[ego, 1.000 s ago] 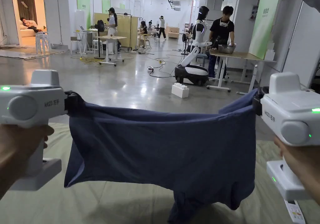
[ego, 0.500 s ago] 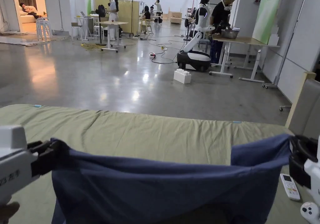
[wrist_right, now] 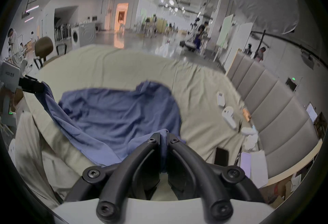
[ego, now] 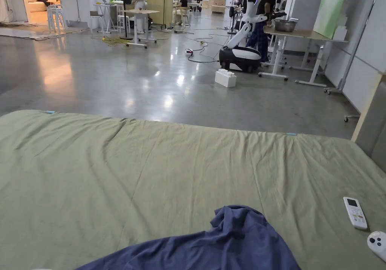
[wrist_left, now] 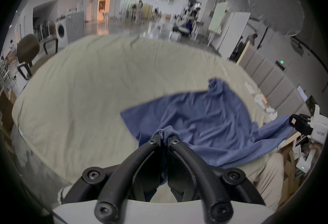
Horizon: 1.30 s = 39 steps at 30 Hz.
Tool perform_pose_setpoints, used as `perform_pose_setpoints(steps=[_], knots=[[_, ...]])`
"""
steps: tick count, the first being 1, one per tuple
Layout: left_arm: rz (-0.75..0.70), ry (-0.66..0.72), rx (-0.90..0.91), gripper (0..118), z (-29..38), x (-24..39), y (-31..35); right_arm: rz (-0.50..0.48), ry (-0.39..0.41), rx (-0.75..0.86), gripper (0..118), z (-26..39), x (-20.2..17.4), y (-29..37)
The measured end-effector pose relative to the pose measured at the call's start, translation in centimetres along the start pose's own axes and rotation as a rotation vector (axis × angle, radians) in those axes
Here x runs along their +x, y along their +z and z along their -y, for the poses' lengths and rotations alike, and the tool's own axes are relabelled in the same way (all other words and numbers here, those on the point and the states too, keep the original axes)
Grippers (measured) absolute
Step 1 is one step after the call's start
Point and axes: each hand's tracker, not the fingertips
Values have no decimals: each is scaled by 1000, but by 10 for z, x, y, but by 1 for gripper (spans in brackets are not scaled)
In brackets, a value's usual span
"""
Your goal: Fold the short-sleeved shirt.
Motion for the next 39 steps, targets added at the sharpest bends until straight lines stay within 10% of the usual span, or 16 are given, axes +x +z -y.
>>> perform_pose_setpoints(steps=[12, 15, 18, 24, 35, 39], knots=[[-75, 35, -196, 7, 46, 5, -83, -13, -79, -281, 7, 56, -27, -113], [-78, 46, -174, 14, 39, 6, -75, 5, -118, -233, 34, 47, -33, -102], [-104, -1, -49, 53, 22, 15, -61, 30, -136, -106, 79, 30, -29, -94], [-52, -23, 259, 67, -23, 45, -34, 112, -223, 234, 92, -21, -27, -72], [-168, -108, 730, 54, -57, 88, 2, 200, -256, 666, 89, -69, -44, -46], [-239, -125, 774, 12, -61, 91, 14, 256, -205, 748, 36, -76, -50, -36]])
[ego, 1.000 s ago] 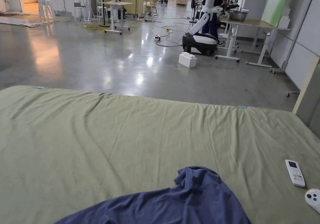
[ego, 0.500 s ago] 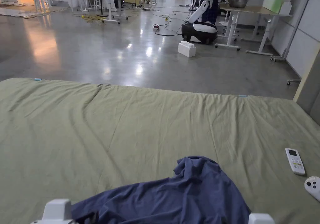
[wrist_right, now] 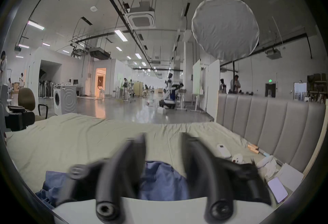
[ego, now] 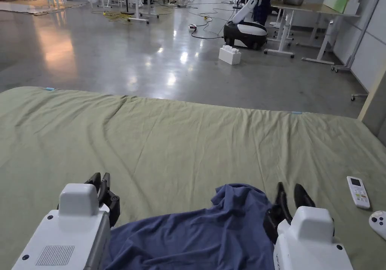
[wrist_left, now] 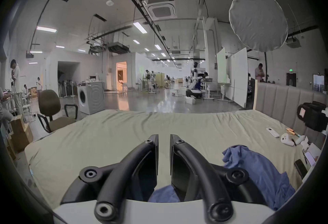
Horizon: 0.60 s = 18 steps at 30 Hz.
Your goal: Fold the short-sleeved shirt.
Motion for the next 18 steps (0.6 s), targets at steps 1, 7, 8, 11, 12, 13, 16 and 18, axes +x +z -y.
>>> perform_pose_setpoints(steps=[1, 7, 8, 11, 12, 13, 16, 18], knots=[[7, 13, 9, 6, -2, -3, 3, 1, 7, 4, 12, -1, 0, 1], [7, -3, 4, 0, -6, -18, 11, -25, -9, 1, 0, -2, 0, 0], [5, 3, -13, 0, -4, -23, 10, -32, -15, -5, 0, 0, 2, 0], [-10, 28, -117, 0, 11, -48, -3, -33, -24, -34, 0, 4, 1, -4], [-39, 46, -148, 0, 17, -57, -9, -37, -28, -41, 0, 6, 2, -5], [-45, 90, -218, 0, 25, -70, -19, -46, -30, -51, 0, 9, 3, -5], [-35, 179, -387, 0, 49, -101, -47, -55, -13, -86, 0, 15, 1, -11], [-24, 186, -512, 0, 67, -114, -68, -56, -3, -111, 0, 20, -1, -15]])
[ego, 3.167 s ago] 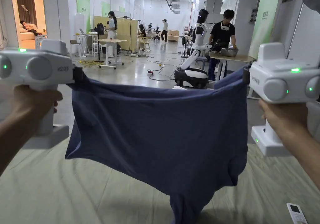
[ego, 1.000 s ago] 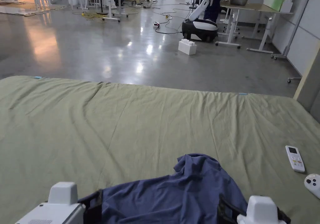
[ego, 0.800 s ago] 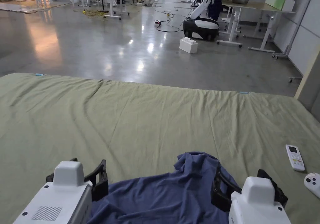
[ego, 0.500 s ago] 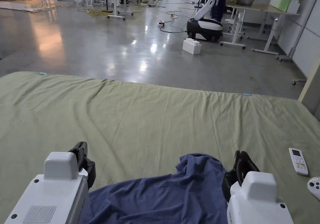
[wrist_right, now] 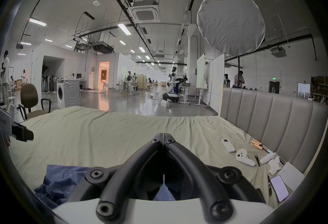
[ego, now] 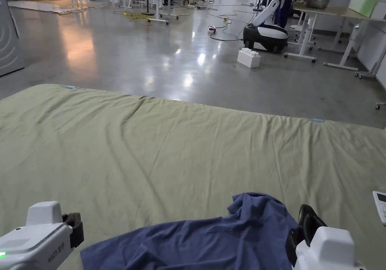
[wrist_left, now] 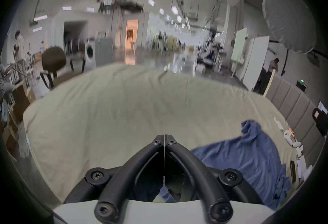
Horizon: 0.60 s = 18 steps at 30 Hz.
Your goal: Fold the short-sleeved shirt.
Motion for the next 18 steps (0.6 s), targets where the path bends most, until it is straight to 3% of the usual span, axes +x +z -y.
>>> perform_pose_setpoints(steps=[3, 5, 7, 8, 15, 18], knots=[[12, 73, -203, 3, 5, -14, -36, -5, -8, -31, 0, 8, 1, -5], [29, 131, -240, 28, 11, -19, -55, -5, -12, -60, 1, 13, 0, -9], [50, 140, -263, 63, 12, -19, -70, -6, -8, -77, 0, 18, 1, -11], [48, 131, -281, 68, 12, -17, -77, -9, -7, -88, 0, 20, 0, -13], [-37, 101, -400, 69, 27, -4, -115, -4, -12, -165, 0, 34, 6, -18], [-70, 20, -398, 64, 35, 8, -116, 6, -40, -183, 0, 35, 10, -16]])
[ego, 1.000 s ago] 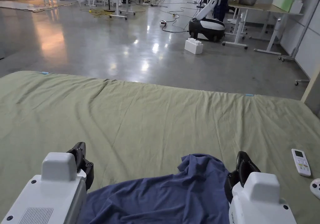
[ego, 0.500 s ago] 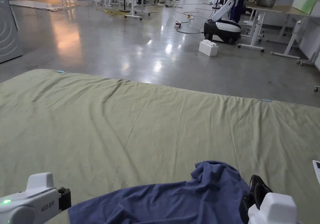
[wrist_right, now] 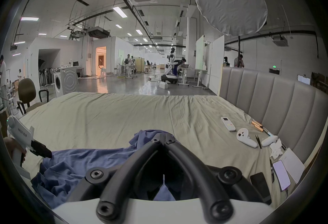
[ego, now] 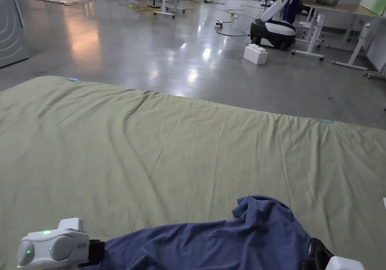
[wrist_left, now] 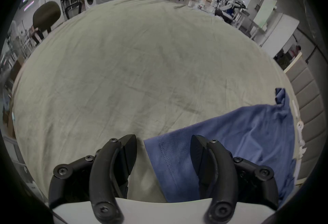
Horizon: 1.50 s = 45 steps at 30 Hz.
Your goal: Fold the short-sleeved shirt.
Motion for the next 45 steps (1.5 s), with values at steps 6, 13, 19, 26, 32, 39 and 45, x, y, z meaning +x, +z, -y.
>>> perform_pose_setpoints(steps=[6, 13, 19, 26, 32, 39, 45], knots=[[-24, -10, 60, 10, 2, 10, 1, -12, -1, -23, 1, 6, 4, -1], [33, -42, 50, 5, -6, 2, 2, -14, 11, -46, 1, 7, 9, -14], [49, -55, 168, 5, -31, -2, 36, -25, 57, -134, 1, -4, 31, -69], [42, -68, 239, 5, -50, -4, 53, -104, 46, -445, 63, -13, 49, -181], [32, -106, 231, 5, -57, 5, 50, -122, 130, -614, 66, 3, 42, -261], [18, -109, 209, 5, -53, 7, 37, -166, 109, -733, 75, 30, 40, -313], [13, -117, 199, 5, -53, 8, 37, -190, 138, -789, 70, 46, 36, -330]])
